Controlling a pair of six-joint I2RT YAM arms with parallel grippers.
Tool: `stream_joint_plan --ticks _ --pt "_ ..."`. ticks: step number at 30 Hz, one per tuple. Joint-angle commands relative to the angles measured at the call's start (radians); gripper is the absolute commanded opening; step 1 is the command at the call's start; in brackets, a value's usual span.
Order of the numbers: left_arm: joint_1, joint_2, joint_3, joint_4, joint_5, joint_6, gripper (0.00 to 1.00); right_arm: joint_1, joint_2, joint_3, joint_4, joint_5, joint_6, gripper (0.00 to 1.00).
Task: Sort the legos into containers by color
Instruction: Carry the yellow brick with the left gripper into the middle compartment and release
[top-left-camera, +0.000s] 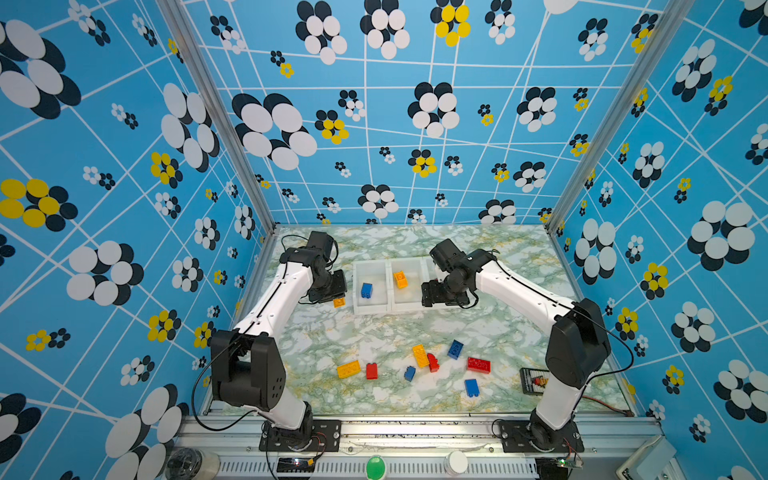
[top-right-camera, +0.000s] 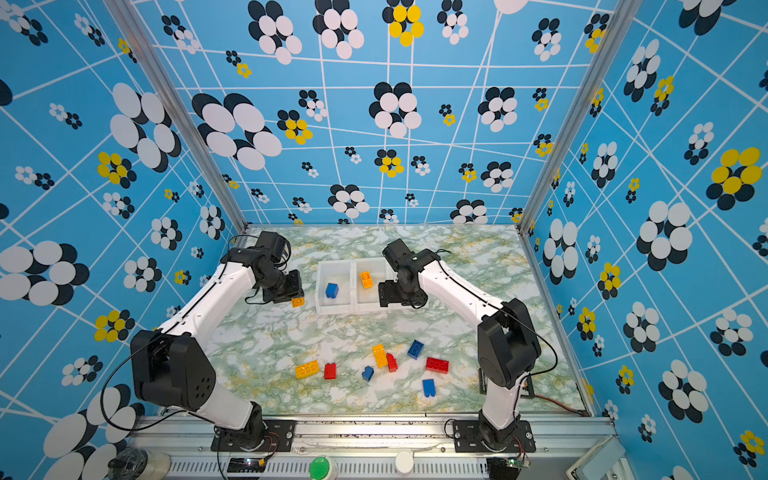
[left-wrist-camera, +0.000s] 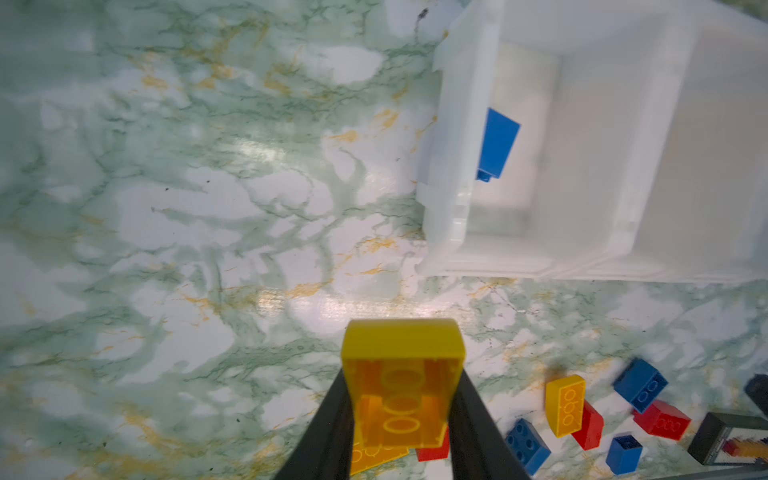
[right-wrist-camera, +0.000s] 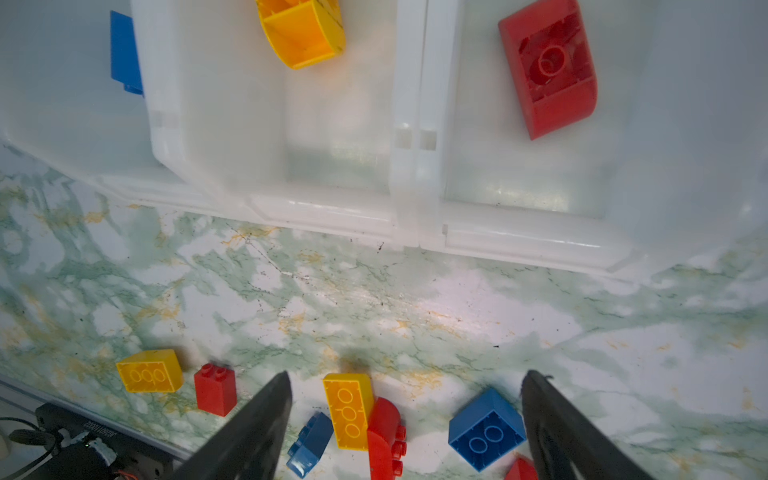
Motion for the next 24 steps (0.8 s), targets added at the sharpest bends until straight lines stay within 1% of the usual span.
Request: stream_joint_plan --ticks 1,7,13,18,24 --pt "-0.073 0.017 0.076 0.018 0.037 -0.067 0.17 -0.018 -0.054 -0.039 0.026 -0.018 0.03 0.89" --pt "-0.216 0.112 0.184 0.077 0.056 -0.114 0.17 -0.056 -0.116 -0.122 0.065 -0.052 0.056 0.89" --pt "-0.312 0.226 0.251 0.148 0.06 -0.132 0.17 -0.096 -0.176 -0.175 0.069 -0.06 0.058 0.91" --pt "-0.346 0.336 0.328 0.188 0.046 -0.121 0.17 -0.128 -0.218 -0.207 0.064 -0.062 0.058 0.91" --pt "-0.366 0.473 0.457 0.186 0.015 -0.093 0.17 -0.15 -0.247 -0.221 0.045 -0.057 0.054 0.91"
